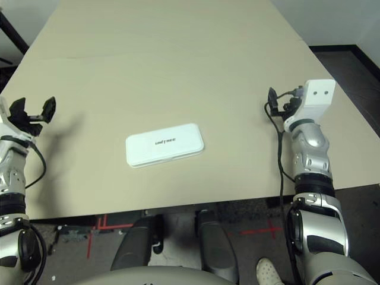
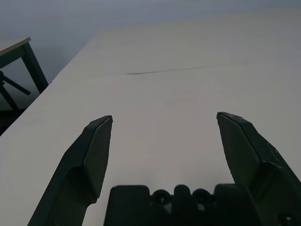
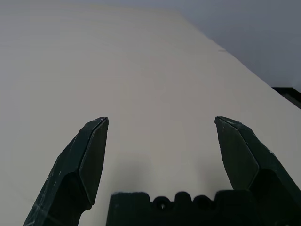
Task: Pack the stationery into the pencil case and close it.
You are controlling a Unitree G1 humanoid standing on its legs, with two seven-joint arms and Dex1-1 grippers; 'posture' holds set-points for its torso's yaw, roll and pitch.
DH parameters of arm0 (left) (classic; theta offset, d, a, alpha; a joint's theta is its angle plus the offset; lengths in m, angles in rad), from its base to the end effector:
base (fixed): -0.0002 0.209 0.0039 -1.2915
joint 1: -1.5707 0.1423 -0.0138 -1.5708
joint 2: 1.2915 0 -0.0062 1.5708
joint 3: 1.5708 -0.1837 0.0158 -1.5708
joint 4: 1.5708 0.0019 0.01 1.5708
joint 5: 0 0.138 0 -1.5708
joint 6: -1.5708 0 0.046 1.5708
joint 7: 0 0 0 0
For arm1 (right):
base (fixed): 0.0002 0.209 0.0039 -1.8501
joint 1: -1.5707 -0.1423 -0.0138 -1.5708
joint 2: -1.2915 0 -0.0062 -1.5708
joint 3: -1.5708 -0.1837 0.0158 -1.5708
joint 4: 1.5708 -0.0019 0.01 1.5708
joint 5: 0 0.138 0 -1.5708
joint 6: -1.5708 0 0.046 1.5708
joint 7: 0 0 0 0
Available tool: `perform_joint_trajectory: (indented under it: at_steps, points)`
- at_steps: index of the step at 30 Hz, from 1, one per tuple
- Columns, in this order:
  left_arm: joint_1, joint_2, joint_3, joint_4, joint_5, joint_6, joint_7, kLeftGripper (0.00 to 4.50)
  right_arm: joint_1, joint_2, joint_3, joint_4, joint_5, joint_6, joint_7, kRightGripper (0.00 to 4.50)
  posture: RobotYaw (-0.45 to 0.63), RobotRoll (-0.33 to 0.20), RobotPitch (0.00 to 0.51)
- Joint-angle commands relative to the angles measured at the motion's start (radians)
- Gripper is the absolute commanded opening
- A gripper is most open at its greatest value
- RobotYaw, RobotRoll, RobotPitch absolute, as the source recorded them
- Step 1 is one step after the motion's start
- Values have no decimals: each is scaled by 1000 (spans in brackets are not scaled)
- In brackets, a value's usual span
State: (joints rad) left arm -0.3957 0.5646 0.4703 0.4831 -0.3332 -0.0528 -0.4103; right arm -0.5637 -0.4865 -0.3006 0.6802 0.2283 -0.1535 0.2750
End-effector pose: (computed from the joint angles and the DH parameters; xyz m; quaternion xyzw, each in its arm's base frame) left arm 0.2447 0.3406 0.1251 0.0276 -0.0938 0.0563 0.9936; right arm 0.2883 -0.2964 0.1150 -0.0462 -0.0745 -0.0471 0.9950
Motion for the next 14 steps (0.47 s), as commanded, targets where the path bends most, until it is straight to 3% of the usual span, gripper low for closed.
perform_joint_trajectory:
  at_steps: [1,14]
  points:
    - [-2,-17,-7,15,2,-13,13,4474,-4,-15,-26,25,1,-18,-12,4500,-70,0,170]
    - [-11,-37,-39,-11,3,8,20,4474,38,-21,-34,-9,2,-3,-6,4500,-98,0,186]
